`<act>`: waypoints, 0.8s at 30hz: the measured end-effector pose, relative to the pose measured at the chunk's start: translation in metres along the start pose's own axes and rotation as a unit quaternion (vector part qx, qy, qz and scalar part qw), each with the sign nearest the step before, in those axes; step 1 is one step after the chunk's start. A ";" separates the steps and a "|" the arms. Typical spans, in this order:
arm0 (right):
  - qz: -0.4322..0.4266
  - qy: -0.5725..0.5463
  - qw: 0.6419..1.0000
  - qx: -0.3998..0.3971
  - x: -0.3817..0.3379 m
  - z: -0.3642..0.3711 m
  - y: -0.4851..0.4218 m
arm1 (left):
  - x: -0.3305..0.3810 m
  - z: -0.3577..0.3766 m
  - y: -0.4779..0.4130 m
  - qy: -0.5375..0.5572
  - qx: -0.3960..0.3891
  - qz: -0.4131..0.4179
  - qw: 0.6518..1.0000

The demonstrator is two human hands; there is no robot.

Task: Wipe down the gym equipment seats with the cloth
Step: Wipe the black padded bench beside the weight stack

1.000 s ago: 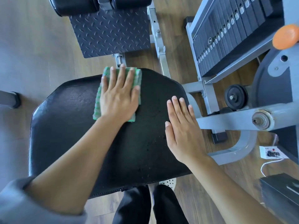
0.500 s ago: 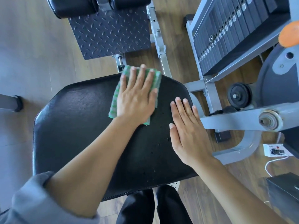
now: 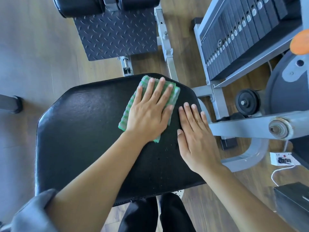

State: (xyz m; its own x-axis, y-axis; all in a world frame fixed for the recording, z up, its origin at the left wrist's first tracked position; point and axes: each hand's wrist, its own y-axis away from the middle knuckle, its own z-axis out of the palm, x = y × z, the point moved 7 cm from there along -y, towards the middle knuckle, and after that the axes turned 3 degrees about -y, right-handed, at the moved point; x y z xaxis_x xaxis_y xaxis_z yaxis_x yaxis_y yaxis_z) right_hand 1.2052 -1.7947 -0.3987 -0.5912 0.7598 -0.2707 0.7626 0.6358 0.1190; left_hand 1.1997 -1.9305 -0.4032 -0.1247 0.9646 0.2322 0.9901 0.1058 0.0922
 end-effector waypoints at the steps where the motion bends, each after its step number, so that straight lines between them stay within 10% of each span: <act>1: -0.001 0.002 1.000 -0.003 0.000 0.001 0.000 | -0.004 0.000 0.013 -0.001 -0.001 0.012 1.000; 8: 0.005 0.004 1.000 -0.010 0.001 0.002 0.000 | -0.074 -0.007 -0.006 -0.010 -0.012 -0.167 0.986; 14: 0.008 -0.032 0.999 0.009 -0.006 -0.007 -0.007 | -0.051 -0.007 0.028 -0.015 -0.001 -0.040 0.999; 21: 0.007 -0.020 1.000 0.007 -0.022 -0.007 -0.063 | -0.126 -0.017 0.028 0.000 0.002 -0.236 0.972; 24: 0.008 -0.012 1.000 -0.017 -0.026 0.003 -0.079 | -0.099 -0.014 0.018 0.006 0.007 -0.173 0.985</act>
State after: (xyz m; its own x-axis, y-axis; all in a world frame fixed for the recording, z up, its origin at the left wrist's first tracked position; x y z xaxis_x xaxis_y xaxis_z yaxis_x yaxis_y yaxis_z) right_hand 1.1613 -1.8652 -0.4038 -0.5726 0.7665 -0.2909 0.7623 0.6283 0.1553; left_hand 1.2288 -2.0276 -0.4112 -0.4554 0.8674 0.2003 0.8890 0.4311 0.1545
